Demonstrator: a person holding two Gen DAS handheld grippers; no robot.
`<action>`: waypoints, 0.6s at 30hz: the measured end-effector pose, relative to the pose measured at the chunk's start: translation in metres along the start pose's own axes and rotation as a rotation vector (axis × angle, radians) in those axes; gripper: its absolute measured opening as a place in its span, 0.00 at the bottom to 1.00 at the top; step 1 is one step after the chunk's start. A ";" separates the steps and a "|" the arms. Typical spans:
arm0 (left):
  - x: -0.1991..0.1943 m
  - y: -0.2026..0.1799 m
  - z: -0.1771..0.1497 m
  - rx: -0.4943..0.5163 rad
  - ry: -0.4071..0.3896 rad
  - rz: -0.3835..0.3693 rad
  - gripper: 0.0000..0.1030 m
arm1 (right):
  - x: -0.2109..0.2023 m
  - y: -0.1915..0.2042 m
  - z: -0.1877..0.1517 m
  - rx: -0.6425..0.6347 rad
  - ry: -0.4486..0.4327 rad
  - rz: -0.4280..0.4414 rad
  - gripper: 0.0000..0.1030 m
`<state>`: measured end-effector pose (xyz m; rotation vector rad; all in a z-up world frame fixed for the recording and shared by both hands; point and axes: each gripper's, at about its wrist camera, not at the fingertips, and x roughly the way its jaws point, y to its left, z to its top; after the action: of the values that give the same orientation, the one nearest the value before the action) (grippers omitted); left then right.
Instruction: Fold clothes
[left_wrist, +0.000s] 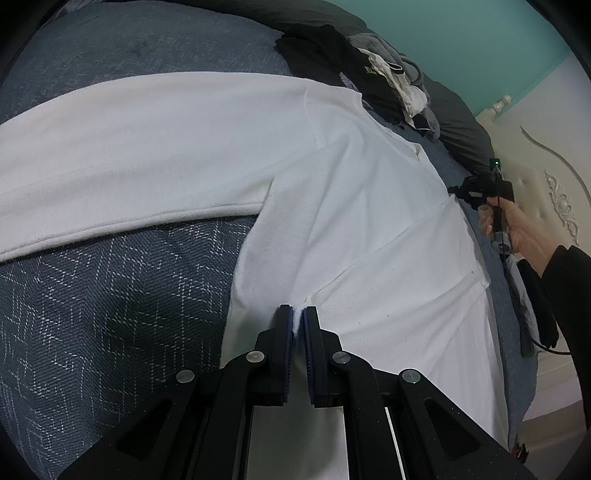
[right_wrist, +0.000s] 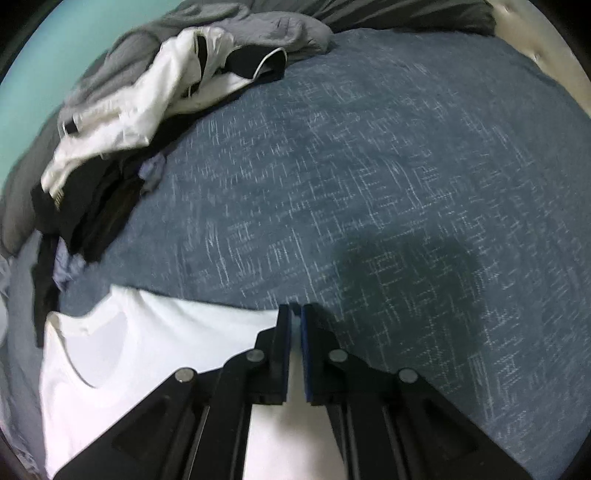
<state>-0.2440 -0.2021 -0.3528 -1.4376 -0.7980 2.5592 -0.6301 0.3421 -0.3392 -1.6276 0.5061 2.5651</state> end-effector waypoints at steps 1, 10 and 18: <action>0.000 0.000 -0.001 -0.002 0.000 0.000 0.06 | -0.002 -0.002 0.001 0.011 -0.010 0.011 0.06; 0.001 -0.001 0.001 -0.012 0.010 0.003 0.08 | -0.064 -0.021 -0.007 0.009 -0.139 0.015 0.06; -0.008 0.003 0.001 -0.054 0.004 -0.040 0.09 | -0.126 -0.041 -0.089 -0.068 -0.150 0.109 0.23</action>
<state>-0.2399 -0.2076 -0.3476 -1.4254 -0.8930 2.5234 -0.4878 0.3694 -0.2712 -1.4494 0.5151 2.7858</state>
